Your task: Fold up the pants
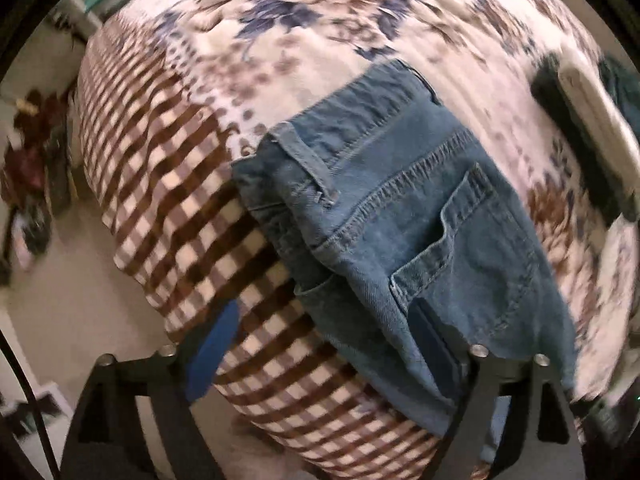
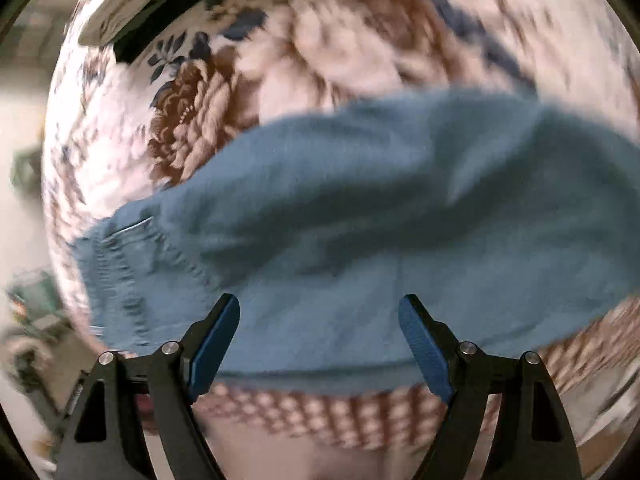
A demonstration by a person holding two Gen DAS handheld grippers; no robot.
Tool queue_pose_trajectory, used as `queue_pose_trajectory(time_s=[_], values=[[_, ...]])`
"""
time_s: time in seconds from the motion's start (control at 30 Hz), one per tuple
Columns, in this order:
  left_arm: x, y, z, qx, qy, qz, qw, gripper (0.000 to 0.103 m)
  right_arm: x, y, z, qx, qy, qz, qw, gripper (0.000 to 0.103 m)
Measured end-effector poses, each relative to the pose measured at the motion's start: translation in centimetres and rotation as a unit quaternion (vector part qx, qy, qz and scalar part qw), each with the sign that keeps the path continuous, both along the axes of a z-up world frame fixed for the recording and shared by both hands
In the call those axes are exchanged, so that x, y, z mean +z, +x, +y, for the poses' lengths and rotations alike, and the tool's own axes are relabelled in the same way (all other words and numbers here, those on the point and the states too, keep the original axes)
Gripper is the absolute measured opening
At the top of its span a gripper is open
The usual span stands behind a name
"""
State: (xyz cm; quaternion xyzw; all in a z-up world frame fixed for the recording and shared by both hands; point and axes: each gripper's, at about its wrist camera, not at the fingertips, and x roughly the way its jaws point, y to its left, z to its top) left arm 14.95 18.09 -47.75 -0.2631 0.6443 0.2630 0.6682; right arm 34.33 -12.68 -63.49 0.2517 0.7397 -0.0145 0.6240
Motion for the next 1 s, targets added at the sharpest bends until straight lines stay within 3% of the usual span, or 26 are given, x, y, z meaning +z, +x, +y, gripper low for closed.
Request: queue_pose_trajectory(time_s=[0.1, 0.23, 0.4, 0.47, 0.5, 0.53, 0.57, 0.6, 0.63, 0.73, 0.87, 1.0], values=[[-0.9, 0.0, 1.4, 0.019, -0.018, -0.005, 0.9996, 0.087, -2.0, -2.9, -0.7, -0.056, 0.068, 0.032, 0.996, 0.084], [-3.1, 0.8, 3.8, 0.03, -0.026, 0.005, 0.9992, 0.087, -6.2, -6.6, -0.9, -0.15, 0.141, 0.09, 0.974, 0.084], [-5.8, 2.2, 5.5, 0.042, -0.035, 0.02, 0.9983, 0.087, -8.5, -8.6, -1.0, -0.221, 0.16, 0.109, 0.956, 0.083], [-6.7, 3.1, 5.7, 0.031, -0.035, 0.024, 0.9986, 0.087, -8.7, -9.1, -0.9, -0.234, 0.152, 0.106, 0.954, 0.077], [-6.7, 3.5, 5.9, 0.024, -0.034, 0.017, 0.999, 0.082, -8.7, -9.2, -0.9, -0.24, 0.15, 0.1, 0.954, 0.06], [-6.6, 4.0, 5.8, 0.014, -0.03, 0.002, 0.9994, 0.065, -8.7, -9.1, -0.8, -0.243, 0.141, 0.093, 0.955, 0.033], [-6.3, 4.1, 5.4, 0.001, -0.022, -0.006, 0.9997, 0.06, -8.7, -8.7, -0.8, -0.243, 0.132, 0.09, 0.957, 0.023], [-5.9, 4.5, 5.1, -0.01, -0.014, -0.012, 0.9998, 0.049, -8.5, -8.8, -0.8, -0.248, 0.125, 0.08, 0.957, 0.015], [-5.4, 4.7, 4.7, -0.02, -0.004, -0.02, 0.9996, 0.041, -8.3, -8.6, -0.6, -0.25, 0.114, 0.074, 0.959, 0.012], [-3.8, 4.3, 4.0, -0.038, 0.01, -0.04, 0.9984, 0.029, -6.4, -8.3, 0.3, -0.229, 0.079, 0.052, 0.969, 0.008], [-1.9, 3.0, 4.4, -0.043, 0.011, -0.052, 0.9977, 0.025, -4.2, -9.3, 1.8, -0.191, 0.051, 0.041, 0.98, 0.007], [-2.9, 1.9, 6.0, -0.031, 0.006, -0.036, 0.9988, 0.023, -4.1, -11.1, 3.8, -0.159, 0.042, 0.053, 0.985, 0.007]])
